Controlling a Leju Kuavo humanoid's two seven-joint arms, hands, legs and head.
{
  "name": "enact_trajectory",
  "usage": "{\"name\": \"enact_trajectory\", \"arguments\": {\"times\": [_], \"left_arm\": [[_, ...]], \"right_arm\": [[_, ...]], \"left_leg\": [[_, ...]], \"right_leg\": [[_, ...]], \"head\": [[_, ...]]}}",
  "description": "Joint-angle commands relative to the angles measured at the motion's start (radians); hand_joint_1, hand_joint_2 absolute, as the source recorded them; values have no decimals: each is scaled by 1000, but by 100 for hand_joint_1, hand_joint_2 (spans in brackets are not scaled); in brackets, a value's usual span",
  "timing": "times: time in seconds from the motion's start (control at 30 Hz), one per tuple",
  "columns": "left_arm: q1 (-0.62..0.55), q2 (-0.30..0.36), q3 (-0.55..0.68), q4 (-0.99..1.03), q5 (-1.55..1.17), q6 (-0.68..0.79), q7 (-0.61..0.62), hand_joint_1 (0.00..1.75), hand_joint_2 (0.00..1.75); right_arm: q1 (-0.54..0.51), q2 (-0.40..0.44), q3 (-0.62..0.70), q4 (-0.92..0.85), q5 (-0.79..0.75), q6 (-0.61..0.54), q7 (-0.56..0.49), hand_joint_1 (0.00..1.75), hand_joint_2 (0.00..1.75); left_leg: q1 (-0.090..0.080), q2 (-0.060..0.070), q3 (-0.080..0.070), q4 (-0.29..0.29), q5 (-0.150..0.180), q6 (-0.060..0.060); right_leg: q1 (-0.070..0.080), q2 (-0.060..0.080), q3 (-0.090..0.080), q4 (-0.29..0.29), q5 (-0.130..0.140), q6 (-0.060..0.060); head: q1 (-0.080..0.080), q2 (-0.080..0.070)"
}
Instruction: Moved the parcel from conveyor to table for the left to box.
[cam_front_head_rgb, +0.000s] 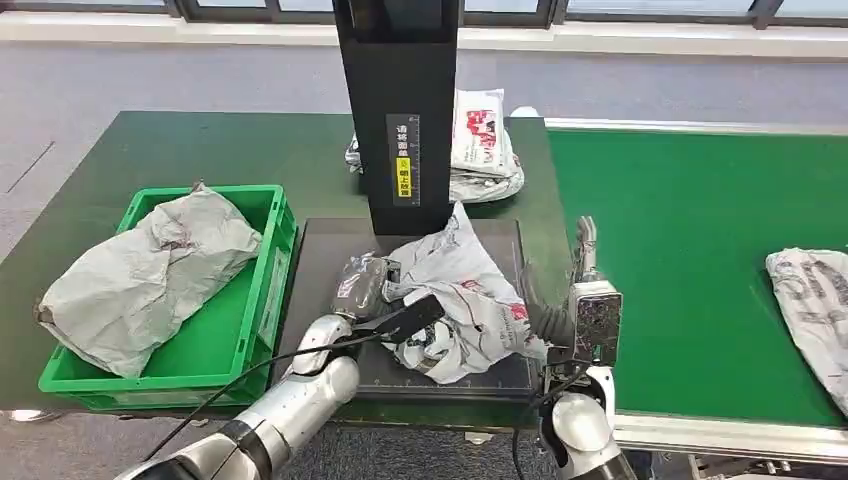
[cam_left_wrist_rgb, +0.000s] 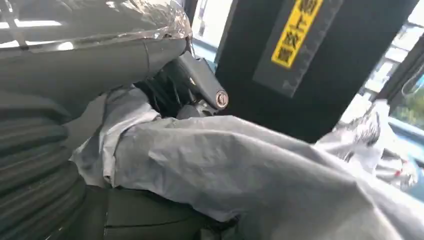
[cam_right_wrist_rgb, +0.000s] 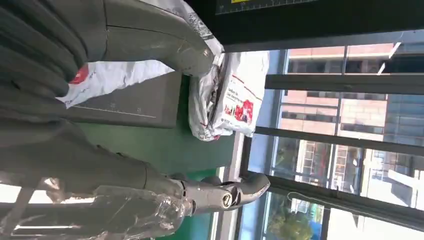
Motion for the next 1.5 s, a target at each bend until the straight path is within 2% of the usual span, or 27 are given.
{"name": "enact_trajectory", "arguments": {"times": [0.03, 0.1, 0.23, 0.33, 0.4, 0.43, 0.53, 0.57, 0.67, 0.83, 0.87, 0.9, 0.93, 1.07, 1.2, 1.27, 1.37, 1.47, 1.5], "left_arm": [[-24, 115, 145, -363, -288, 125, 165, 175, 175], [-41, 149, 201, -443, -433, 141, 245, 175, 175], [-73, 229, 355, -553, -618, 192, 308, 175, 175], [-74, 318, 476, -592, -664, 192, 301, 175, 175], [-68, 373, 536, -595, -639, 192, 259, 175, 175], [-67, 381, 559, -591, -634, 192, 241, 175, 175], [-13, 416, 673, -669, -669, 192, 229, 175, 175], [4, 432, 690, -684, -645, 192, 215, 175, 175], [64, 415, 814, -748, -643, 192, 149, 175, 175], [85, 413, 863, -750, -678, 192, 149, 175, 175], [129, 432, 888, -752, -665, 192, 150, 175, 175], [98, 350, 1015, -737, -686, 192, 7, 171, 175], [118, 359, 1001, -713, -684, 192, 35, 0, 175], [206, 366, 931, -664, -739, 192, 167, 0, 175], [207, 376, 813, -493, -689, 192, 242, 0, 175], [183, 367, 664, -425, -414, -45, 111, 0, 175], [179, 362, 617, -419, -387, -48, 117, 0, 175], [183, 375, 605, -435, -361, -58, 124, 0, 175], [179, 371, 601, -445, -269, -75, 84, 0, 175]], "right_arm": [[2, 40, -42, 4, 2, -18, -9, 0, 175], [15, 45, -51, -6, 2, -23, -10, 0, 175], [18, 48, -75, -8, 3, -38, -23, 0, 175], [17, 35, -96, -9, -24, -43, -34, 0, 175], [23, 23, -100, -4, -31, -46, -39, 0, 175], [27, 21, -101, -2, -33, -48, -43, 0, 175], [40, 20, -102, 3, -51, -53, -58, 0, 175], [44, 21, -102, 3, -53, -54, -60, 0, 175], [54, 24, -93, 6, -54, -55, -61, 0, 175], [62, 21, -85, 5, -50, -60, -66, 0, 175], [68, 20, -84, 1, -50, -61, -66, 0, 175], [72, 25, -87, -1, -56, -63, -68, 0, 175], [75, 28, -89, -4, -57, -63, -65, 0, 175], [80, 29, -91, -18, -41, -67, -60, 0, 175], [63, 9, -91, -26, -43, -56, -43, 0, 175], [62, -22, -100, -50, -67, -21, -20, 0, 175], [64, -32, -111, -55, -76, -1, -15, 0, 175], [66, -27, -112, -52, -76, 4, -16, 0, 175], [68, -28, -110, -50, -83, 20, -12, 0, 175]], "left_leg": [[2, 4, -2, 0, 0, -1], [1, 3, -4, 1, 0, -1], [1, 3, -4, 1, 0, -1], [3, 10, -4, 1, 0, -2], [2, 9, -3, 0, 0, -2], [2, 15, -1, -2, 0, -3], [3, 10, -2, -1, 1, -3], [3, 14, -1, -2, 1, -3], [4, 13, -1, -3, 1, -3], [4, 10, -2, -3, 1, -3], [4, 9, -3, -2, 1, -4], [4, 10, -2, -3, 1, -4], [4, 10, -4, -3, 1, -4], [3, 8, 0, -7, 2, -4], [2, 6, -3, -4, 2, -4], [2, 1, -4, -4, 3, -4], [2, -3, -5, -4, 4, -3], [3, 2, -6, -2, 3, -3], [3, 3, -6, -3, 3, -3]], "right_leg": [[2, 3, -3, -1, 1, -1], [2, 2, -4, 1, 1, -1], [1, 4, -5, 2, 1, -1], [3, 10, -7, 1, 2, -2], [2, 9, -7, 1, 2, -3], [3, 15, -7, 0, 3, -3], [3, 9, -7, 0, 2, -4], [3, 13, -7, 0, 3, -4], [5, 12, -6, -2, 3, -4], [4, 10, -6, -2, 2, -4], [4, 8, -7, -1, 2, -4], [4, 9, -7, -1, 2, -4], [4, 9, -8, -1, 2, -4], [3, 8, -4, -4, 2, -4], [3, 5, -7, -1, 1, -4], [3, 1, -6, -1, 1, -4], [3, -3, -7, -3, 1, -3], [4, 1, -8, -1, 1, -3], [4, 2, -8, -2, 2, -3]], "head": [[0, 0], [0, 0], [0, 0], [0, 0], [0, 0], [0, 0], [0, 0], [0, 0], [0, 0], [0, 0], [0, 0], [0, 0], [0, 0], [0, 0], [0, 0], [0, 0], [0, 0], [0, 0], [1, 0]]}}
